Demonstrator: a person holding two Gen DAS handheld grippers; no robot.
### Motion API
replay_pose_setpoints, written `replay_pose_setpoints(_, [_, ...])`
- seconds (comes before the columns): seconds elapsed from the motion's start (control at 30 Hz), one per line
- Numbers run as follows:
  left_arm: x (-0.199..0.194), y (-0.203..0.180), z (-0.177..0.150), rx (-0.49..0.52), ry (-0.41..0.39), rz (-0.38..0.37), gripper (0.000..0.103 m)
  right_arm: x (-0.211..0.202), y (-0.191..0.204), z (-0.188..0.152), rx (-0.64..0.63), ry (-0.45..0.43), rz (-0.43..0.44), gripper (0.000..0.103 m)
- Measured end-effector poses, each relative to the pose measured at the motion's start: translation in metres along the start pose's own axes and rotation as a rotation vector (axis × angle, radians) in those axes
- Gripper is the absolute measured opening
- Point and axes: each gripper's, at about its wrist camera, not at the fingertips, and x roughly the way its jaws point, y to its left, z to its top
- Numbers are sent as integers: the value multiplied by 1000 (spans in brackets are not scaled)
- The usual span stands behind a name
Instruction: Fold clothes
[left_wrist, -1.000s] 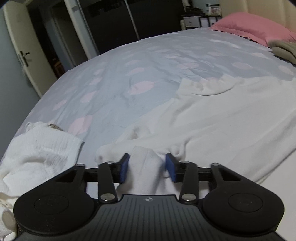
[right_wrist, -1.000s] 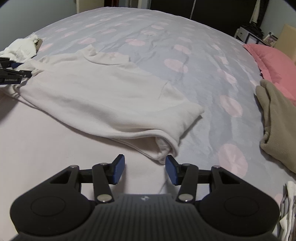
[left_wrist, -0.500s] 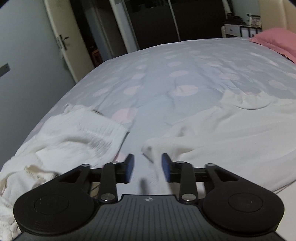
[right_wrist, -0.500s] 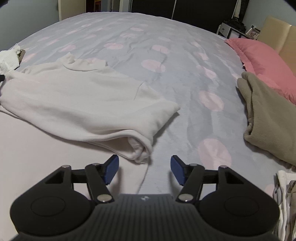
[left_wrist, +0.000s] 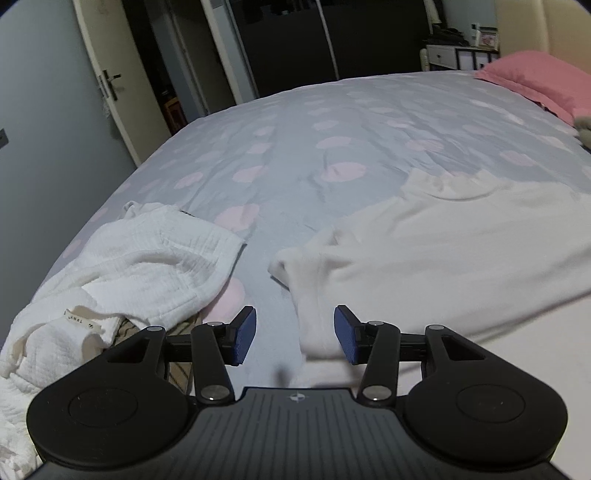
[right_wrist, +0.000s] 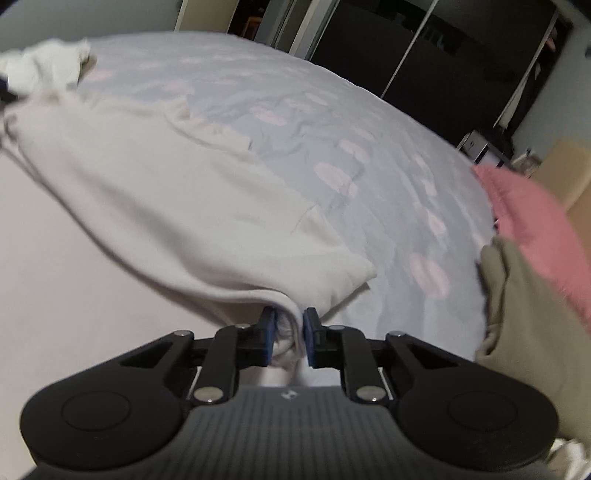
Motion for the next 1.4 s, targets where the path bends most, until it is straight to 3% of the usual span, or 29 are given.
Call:
replay_pose_setpoints(0.27, [-18, 3, -31, -17, 72, -12, 45, 2, 13, -26, -188, 21, -54, 13])
replay_pose_setpoints(0.4, [-30, -11, -49, -1, 93, -42, 45, 2, 15, -31, -234, 86, -60, 12])
replay_pose_setpoints(0.47, [-38, -20, -58, 10, 100, -65, 45, -2, 9, -32, -182, 93, -53, 13])
replay_pose_setpoints(0.7, [-70, -68, -80, 60, 65, -120, 45, -22, -13, -32, 63, 86, -11, 29])
replay_pose_setpoints(0.97, [-62, -89, -80, 92, 176, -179, 44, -43, -31, -14, 160, 84, 37, 32])
replay_pose_setpoints(1.2, [-49, -92, -63, 138, 293, -230, 45, -28, -58, 13, 228, 140, 139, 35])
replay_pose_setpoints(1.4, [-34, -93, -55, 135, 361, -262, 58, 4, -99, 34, 362, 145, 161, 37])
